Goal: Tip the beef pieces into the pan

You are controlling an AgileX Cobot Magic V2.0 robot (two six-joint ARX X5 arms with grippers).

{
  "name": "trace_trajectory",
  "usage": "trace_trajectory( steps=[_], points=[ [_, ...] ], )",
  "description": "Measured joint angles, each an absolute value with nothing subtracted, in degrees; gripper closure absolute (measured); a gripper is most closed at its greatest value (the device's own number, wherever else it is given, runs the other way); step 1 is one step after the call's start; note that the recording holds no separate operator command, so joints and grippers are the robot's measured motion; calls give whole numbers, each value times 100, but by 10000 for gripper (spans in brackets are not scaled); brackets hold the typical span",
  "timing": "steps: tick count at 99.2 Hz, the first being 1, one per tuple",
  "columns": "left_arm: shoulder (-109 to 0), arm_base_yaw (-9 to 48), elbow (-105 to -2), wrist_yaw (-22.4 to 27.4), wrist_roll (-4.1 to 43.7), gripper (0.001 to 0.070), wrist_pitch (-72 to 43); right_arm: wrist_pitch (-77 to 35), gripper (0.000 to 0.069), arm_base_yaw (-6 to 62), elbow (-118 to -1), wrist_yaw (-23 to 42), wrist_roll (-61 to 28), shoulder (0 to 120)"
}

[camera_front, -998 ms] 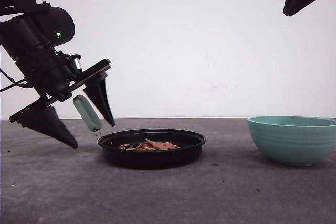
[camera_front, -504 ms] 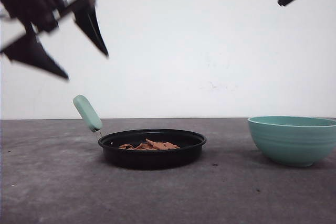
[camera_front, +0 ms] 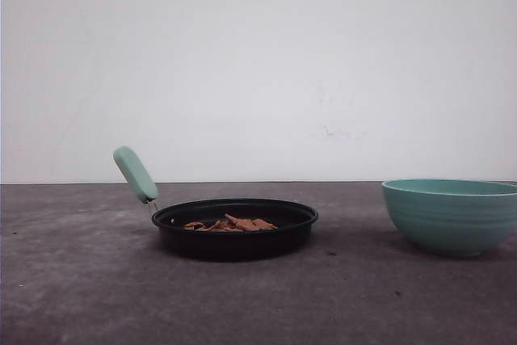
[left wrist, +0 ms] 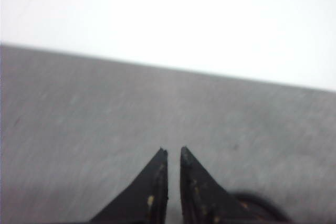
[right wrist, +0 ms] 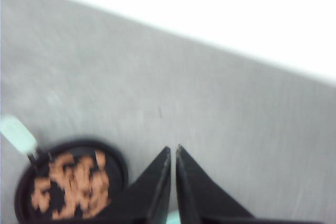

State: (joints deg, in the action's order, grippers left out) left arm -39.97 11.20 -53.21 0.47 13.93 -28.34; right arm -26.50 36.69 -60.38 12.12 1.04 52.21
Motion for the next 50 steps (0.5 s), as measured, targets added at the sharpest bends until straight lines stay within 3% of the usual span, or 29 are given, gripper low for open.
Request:
trace_trajectory(
  steps=[25,50],
  points=[
    [-3022,1111,-5162,-268,1131,695,-3183,-2615,676,3778,-6038,1208,-366,4609],
    [-2930,1111,-5168,-283,1094,695,-3273,-2624,676,3771,-6038,1205,-427,4244]
  ],
)
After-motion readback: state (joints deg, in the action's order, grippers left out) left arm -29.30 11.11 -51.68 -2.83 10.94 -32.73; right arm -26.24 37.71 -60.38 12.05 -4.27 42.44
